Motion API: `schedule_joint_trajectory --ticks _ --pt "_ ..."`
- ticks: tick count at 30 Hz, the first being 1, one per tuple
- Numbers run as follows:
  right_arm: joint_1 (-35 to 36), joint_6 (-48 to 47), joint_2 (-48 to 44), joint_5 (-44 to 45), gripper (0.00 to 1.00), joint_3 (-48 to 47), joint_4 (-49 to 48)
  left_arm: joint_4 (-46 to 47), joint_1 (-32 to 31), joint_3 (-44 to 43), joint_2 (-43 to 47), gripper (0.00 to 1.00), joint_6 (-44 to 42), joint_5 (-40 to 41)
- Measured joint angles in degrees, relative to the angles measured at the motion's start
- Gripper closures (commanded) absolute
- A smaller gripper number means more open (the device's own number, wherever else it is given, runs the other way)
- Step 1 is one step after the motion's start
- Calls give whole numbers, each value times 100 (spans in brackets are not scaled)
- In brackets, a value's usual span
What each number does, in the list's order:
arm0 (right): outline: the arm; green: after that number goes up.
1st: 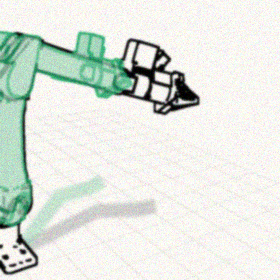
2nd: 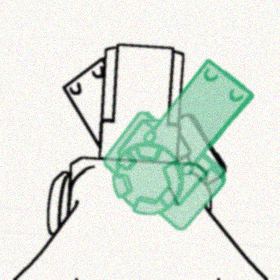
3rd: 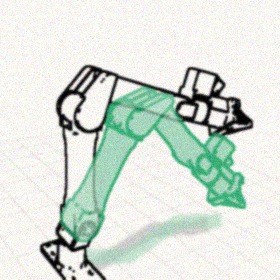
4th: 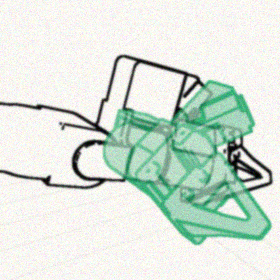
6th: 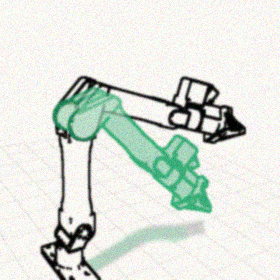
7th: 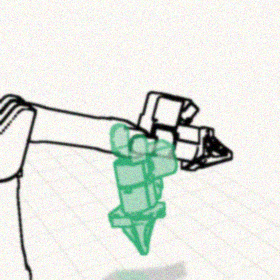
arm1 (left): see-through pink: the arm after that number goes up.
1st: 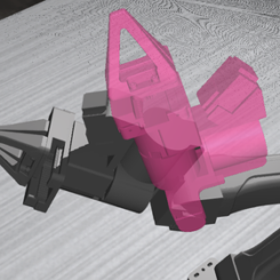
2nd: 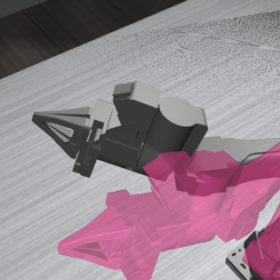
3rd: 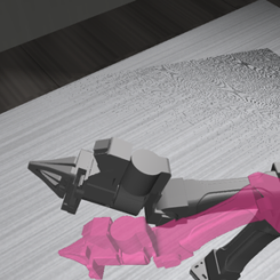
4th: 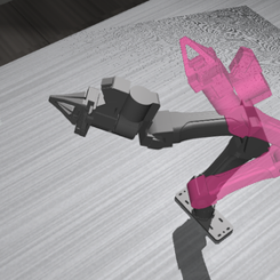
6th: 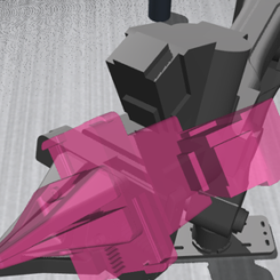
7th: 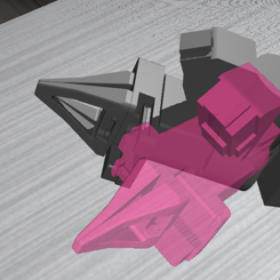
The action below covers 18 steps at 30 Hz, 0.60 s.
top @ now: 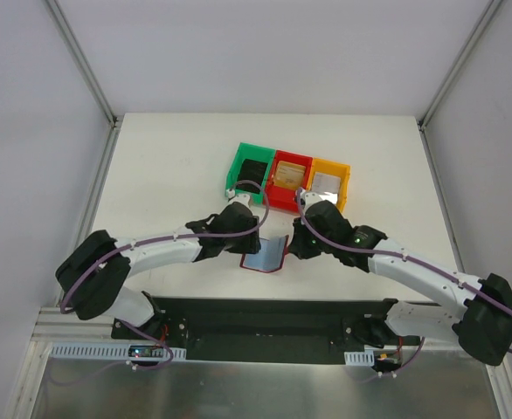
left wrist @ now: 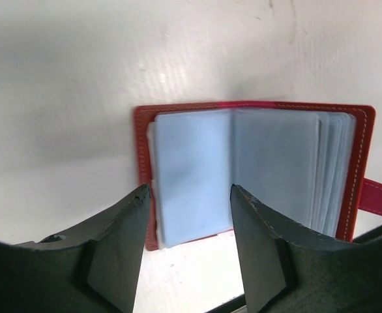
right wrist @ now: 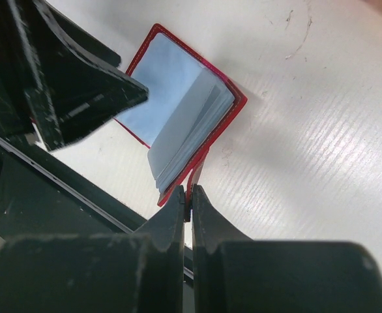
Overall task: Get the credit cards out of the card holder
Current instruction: Remove the credit card from the card holder.
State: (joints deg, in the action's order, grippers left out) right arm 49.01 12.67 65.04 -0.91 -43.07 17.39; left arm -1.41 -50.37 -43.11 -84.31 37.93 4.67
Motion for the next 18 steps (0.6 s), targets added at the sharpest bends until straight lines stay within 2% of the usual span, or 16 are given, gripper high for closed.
schedule_joint_trajectory --ticks 4,8,18 --pt "0 -13 -4 0 100 0 0 -122 181 151 450 43 -20 50" --pt "0 -15 -4 0 100 0 0 -37 146 107 669 42 -136 -286" --pt "0 -31 -4 -2 100 0 0 240 -254 -356 208 47 -321 -964"
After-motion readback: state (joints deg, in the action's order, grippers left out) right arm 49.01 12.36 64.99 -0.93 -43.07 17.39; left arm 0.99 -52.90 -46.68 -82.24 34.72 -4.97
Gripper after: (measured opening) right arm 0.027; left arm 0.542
